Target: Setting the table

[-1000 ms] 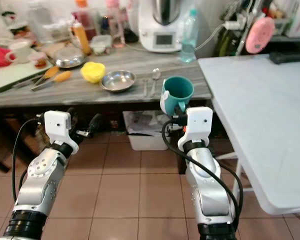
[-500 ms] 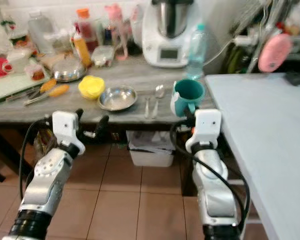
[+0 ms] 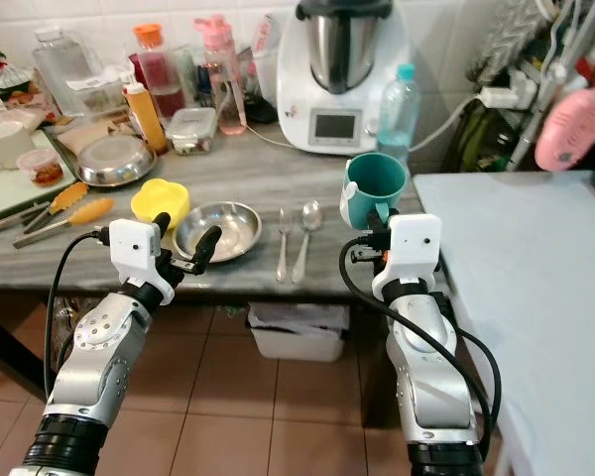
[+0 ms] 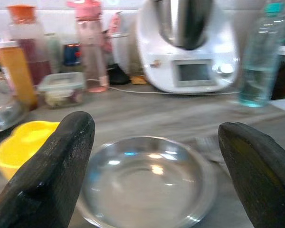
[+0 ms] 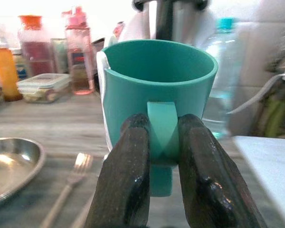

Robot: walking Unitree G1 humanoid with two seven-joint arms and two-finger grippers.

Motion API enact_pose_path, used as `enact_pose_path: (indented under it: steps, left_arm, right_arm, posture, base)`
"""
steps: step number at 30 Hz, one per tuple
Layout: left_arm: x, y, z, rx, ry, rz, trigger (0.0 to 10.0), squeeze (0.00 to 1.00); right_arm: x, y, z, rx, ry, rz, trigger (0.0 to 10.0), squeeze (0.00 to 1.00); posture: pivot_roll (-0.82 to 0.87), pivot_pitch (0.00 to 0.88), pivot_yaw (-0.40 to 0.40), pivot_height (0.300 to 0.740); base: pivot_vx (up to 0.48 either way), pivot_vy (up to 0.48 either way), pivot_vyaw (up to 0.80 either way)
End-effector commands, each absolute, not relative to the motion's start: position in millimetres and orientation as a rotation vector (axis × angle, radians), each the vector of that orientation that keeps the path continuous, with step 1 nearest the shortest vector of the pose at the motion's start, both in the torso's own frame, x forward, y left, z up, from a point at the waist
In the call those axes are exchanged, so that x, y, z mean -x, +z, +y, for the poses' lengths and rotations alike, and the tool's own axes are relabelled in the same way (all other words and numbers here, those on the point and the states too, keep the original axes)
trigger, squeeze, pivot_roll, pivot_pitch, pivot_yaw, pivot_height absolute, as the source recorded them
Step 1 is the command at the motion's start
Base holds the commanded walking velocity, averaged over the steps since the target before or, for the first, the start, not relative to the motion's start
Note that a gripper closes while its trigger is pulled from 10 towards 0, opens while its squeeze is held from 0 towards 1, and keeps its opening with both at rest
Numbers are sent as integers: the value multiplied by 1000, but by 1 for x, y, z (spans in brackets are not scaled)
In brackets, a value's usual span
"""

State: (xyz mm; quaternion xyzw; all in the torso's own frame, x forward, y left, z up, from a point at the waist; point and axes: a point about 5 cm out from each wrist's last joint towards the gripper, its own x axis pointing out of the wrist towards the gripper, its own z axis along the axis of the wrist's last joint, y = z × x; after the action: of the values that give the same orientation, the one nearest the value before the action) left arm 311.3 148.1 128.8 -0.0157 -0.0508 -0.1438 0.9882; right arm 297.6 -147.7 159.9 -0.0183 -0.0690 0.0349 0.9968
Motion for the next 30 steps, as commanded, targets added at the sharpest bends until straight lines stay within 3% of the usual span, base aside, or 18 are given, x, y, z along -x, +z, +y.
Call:
enact_pose_path:
  steps: [1, 16, 30]
  left_arm:
    - [-313, 135, 153, 19, -277, -120, 10000, 0]
    - [-302, 142, 160, -14, -261, -145, 10000, 0]
    - [-259, 141, 183, -133, -251, -154, 10000, 0]
  right_arm:
    - [-298, 168, -142, 38, 89, -176, 10000, 0]
    - [-295, 170, -143, 64, 97, -186, 10000, 0]
    - [-293, 173, -142, 99, 136, -189, 10000, 0]
  posture:
    - [-6, 7, 46, 740]
    - [-9, 17, 43, 740]
    - [4, 33, 23, 740]
  base:
    - [480, 0, 0]
    - [433, 0, 0]
    - [0, 0, 0]
